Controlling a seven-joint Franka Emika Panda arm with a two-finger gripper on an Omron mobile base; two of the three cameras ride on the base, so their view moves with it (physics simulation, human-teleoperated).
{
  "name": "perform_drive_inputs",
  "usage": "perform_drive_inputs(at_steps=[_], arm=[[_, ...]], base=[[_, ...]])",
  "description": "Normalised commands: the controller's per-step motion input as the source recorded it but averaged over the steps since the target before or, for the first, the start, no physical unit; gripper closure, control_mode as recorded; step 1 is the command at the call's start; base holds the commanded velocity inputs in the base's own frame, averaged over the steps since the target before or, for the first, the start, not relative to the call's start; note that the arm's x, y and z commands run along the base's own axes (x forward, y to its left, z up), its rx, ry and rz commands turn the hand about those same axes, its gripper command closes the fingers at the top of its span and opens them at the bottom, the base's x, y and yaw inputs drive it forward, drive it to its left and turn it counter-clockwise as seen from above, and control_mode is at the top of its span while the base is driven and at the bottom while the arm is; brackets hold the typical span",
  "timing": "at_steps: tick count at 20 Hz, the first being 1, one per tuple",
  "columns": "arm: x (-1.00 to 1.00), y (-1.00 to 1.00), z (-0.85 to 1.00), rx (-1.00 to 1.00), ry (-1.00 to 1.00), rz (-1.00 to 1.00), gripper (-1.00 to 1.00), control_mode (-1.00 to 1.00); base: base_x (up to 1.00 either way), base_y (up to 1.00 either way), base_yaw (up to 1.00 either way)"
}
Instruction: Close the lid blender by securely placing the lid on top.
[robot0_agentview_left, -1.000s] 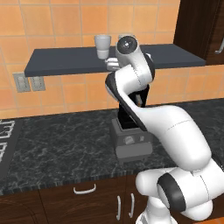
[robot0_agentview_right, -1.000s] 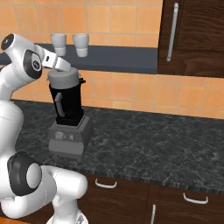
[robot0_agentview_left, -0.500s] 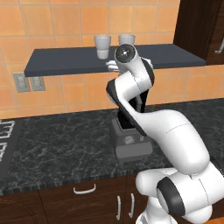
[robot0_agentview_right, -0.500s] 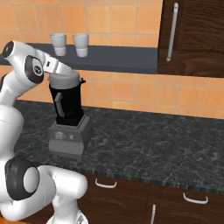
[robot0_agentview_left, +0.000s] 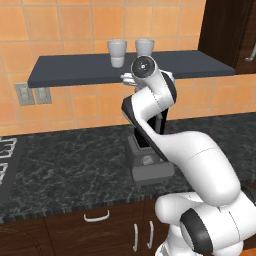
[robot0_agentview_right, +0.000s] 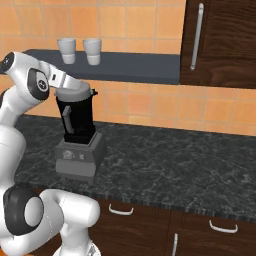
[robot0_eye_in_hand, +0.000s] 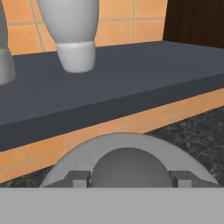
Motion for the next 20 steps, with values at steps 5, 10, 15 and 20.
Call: perform_drive_inputs(at_steps=[5, 10, 15, 20], arm=[[0.0, 0.0, 0.01, 0.0, 0.0, 0.0, -1.0, -1.0], [0.0, 0.0, 0.2, 0.0, -0.05, 0.0, -1.0, -1.0], [-0.3, 0.01, 0.42, 0.0, -0.22, 0.0, -1.0, -1.0], [-0.99, -0.72, -0.12, 0.11, -0.23, 0.0, -1.0, -1.0]], base=[[0.0, 0.0, 0.0], [0.0, 0.0, 0.0], [0.0, 0.0, 0.0], [0.0, 0.0, 0.0]])
